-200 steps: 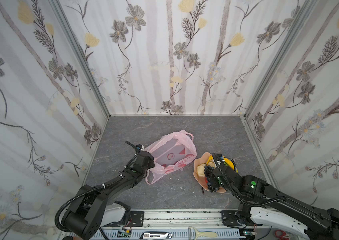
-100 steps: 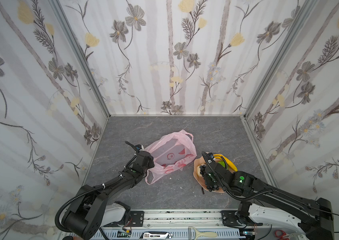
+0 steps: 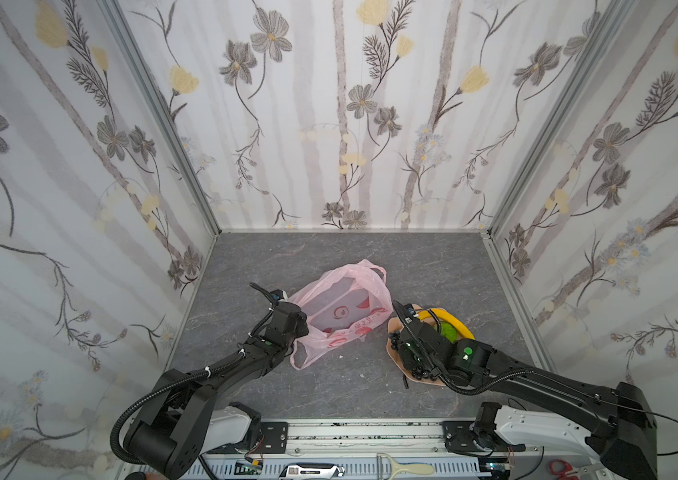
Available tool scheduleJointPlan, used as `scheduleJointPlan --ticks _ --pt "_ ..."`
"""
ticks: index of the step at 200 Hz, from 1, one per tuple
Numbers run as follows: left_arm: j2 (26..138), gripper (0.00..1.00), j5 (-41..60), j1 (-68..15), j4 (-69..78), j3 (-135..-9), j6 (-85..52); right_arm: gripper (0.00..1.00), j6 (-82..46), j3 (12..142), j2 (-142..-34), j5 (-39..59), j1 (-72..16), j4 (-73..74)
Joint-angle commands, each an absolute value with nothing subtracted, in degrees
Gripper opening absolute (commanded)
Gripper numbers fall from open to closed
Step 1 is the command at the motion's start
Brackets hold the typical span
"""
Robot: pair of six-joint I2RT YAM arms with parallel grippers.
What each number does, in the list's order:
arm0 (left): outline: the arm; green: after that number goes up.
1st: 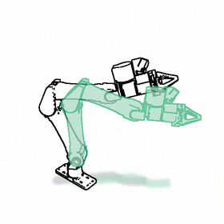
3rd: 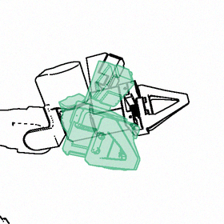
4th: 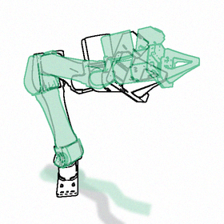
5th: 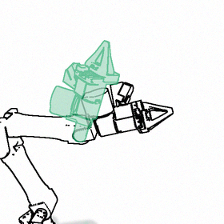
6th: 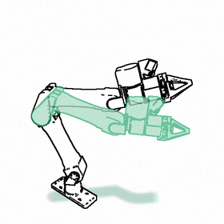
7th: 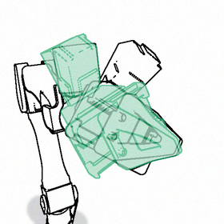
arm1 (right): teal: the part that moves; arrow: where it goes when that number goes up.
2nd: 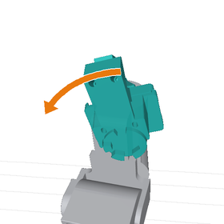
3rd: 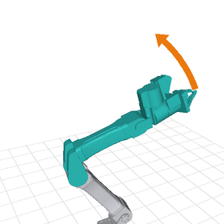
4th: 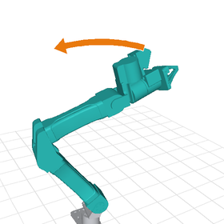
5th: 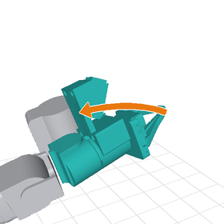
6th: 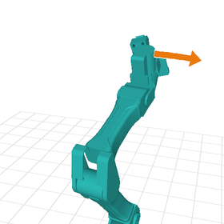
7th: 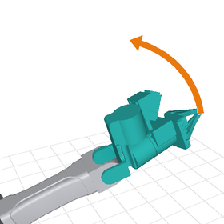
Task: Take the fake fruits out of the plastic bag
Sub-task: 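Lower the grapes into the peach bowl and open the right gripper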
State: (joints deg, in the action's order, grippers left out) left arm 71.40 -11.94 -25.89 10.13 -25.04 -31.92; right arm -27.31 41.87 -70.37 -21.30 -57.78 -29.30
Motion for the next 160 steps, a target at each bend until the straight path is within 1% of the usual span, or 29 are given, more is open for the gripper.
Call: scheduleJointPlan --ticks 1,56,102,122,134,160 --pt "71.28 0.04 -12.31 -25.71 10.37 -24.89 -32.12 0.38 -26.42 41.61 -71.16 -19.66 -57.75 -26.76" --pt "71.23 0.04 -12.30 -25.49 10.37 -25.10 -31.95 0.46 -27.24 39.96 -71.60 -18.56 -57.74 -27.24" --pt "71.63 0.04 -11.88 -25.38 10.42 -25.60 -31.91 0.57 -27.71 39.88 -69.79 -19.10 -57.70 -27.42" --pt "71.44 0.04 -11.59 -25.39 10.37 -25.93 -31.83 0.64 -28.07 40.33 -68.64 -19.25 -57.52 -27.90" --pt "71.23 0.04 -11.34 -25.43 10.29 -26.11 -31.71 0.70 -28.49 40.41 -67.84 -19.01 -57.19 -28.42" --pt "71.25 0.04 -11.44 -25.36 9.81 -26.71 -31.47 0.79 -28.78 40.43 -65.45 -16.64 -54.36 -29.07"
